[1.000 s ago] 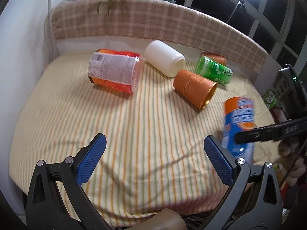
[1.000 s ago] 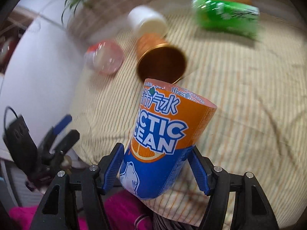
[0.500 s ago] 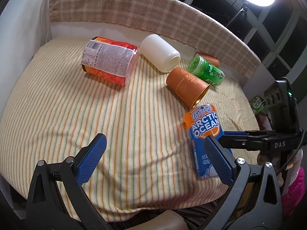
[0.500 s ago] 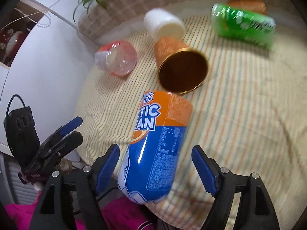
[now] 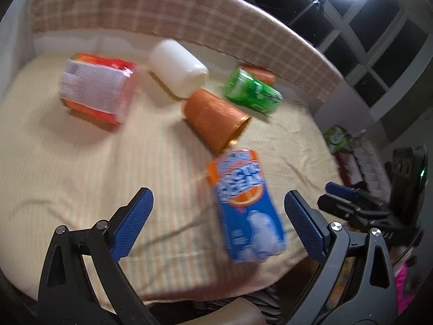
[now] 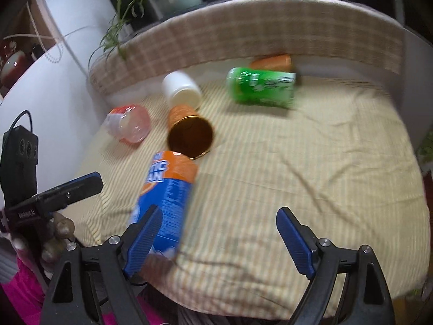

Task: Flip cup upright
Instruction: 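Close the left tool on the cup's body while the right tool releases it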

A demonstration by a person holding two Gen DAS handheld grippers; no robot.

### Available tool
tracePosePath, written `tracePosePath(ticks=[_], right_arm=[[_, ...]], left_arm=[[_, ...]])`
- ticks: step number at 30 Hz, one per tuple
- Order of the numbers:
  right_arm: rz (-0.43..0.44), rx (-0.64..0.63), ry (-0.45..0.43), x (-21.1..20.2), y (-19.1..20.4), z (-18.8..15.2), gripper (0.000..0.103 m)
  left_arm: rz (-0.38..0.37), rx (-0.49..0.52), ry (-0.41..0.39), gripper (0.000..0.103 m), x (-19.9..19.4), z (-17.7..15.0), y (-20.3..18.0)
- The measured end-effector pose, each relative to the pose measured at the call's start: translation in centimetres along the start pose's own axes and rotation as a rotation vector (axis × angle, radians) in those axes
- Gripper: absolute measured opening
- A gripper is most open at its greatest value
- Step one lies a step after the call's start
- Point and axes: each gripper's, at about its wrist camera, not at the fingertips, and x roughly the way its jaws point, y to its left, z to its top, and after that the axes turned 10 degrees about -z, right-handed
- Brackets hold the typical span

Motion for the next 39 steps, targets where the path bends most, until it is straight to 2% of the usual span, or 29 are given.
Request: tracePosePath(ticks=[2,9,11,16,20,23,32,39], right_arm=[[-0.007,0.033,0.001,-0.3,-0.9,-0.3,0.088],[-0.026,0.128,0.015,-0.4,-3.7,-1.7,0.088],[-0.029,0.141,0.015,-0.5,-4.1,-1.9,0.088],[-0.033,0.152,0.019,-0.6,-4.6,-2.4,0.088],[-0.036,0.163,0.022,-0.4,-4.7,-2.7,0.088],[-0.035,0.172,0.026,-0.3,-4.8,-2.8,0.088],[-0.036,0.199,0.026,-0.3,-5.3,-3.0,0.088],[-0.031,0.214,0.020,-0.5,-5.6,-3.0,0.088]], left_arm=[[-0.048,-0.035,0.029,0.098,1.0,0.5,-0.1],[-0.142,-0.127,0.132,0.093,5.0,1.6,0.5],[-0.163,-0.153,0.152,0.085,5.9,1.6,1.0],[-0.155,-0.174,0.179,0.084,7.4,1.7,1.4],[-0.157,-0.175,0.197,0.076,8.1,1.6,1.6],[-0.151,-0.165,0.204,0.065,8.4,1.6,1.5],[-0.125,-0.128,0.190,0.063,8.2,1.7,0.7],[-0.098,-0.044,0.126,0.062,6.5,1.8,-1.3]])
